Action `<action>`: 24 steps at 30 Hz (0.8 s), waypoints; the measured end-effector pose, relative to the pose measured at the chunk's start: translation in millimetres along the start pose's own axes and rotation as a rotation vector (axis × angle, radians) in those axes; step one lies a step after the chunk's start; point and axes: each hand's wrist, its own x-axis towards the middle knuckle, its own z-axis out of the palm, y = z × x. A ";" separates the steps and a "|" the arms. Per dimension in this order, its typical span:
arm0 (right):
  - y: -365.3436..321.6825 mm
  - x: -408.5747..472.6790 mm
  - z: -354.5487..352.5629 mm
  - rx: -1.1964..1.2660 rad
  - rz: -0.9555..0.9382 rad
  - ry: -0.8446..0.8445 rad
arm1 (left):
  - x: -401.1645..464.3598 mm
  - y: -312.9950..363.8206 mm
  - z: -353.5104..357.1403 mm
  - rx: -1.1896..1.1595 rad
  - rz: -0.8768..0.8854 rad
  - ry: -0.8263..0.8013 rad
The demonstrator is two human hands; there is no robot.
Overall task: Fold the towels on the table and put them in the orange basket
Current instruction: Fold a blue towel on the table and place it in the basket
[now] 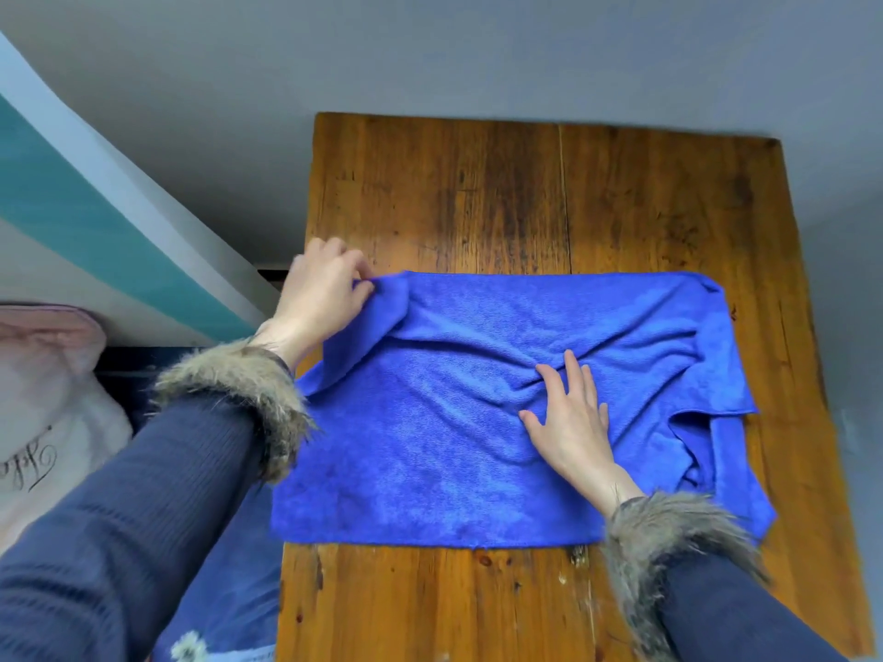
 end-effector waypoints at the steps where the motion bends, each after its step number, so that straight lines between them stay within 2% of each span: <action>1: -0.4 0.1 -0.1 0.006 0.004 0.000 | 3.1 -2.3 -7.2 -0.033 -0.028 0.101; 4: -2.1 -1.3 1.1 0.025 0.012 0.013 | 7.9 -5.7 -22.5 -0.133 -0.079 0.346; 7: -4.6 -3.7 1.8 0.029 0.021 0.050 | -6.3 0.1 -11.3 -0.116 0.001 0.401; 9: -4.9 -4.6 2.3 0.015 0.012 0.069 | -26.1 5.0 15.5 -0.089 0.092 0.317; 10: -3.8 -4.9 2.8 0.007 0.006 0.074 | -36.9 8.4 30.2 -0.077 0.120 0.225; 13: 6.3 -2.6 3.1 -0.048 -0.002 0.067 | -60.0 16.7 58.1 -0.022 0.092 -0.190; 14: 10.8 -0.7 2.2 -0.076 0.006 0.057 | -61.4 16.7 62.0 0.012 0.082 -0.260; 20: 27.0 20.4 -10.7 -0.150 0.028 -0.052 | -33.8 14.3 50.9 0.153 0.044 -0.418; 24: 31.4 26.8 -22.0 -0.134 -0.035 -0.054 | -33.6 20.7 47.9 0.175 0.018 -0.434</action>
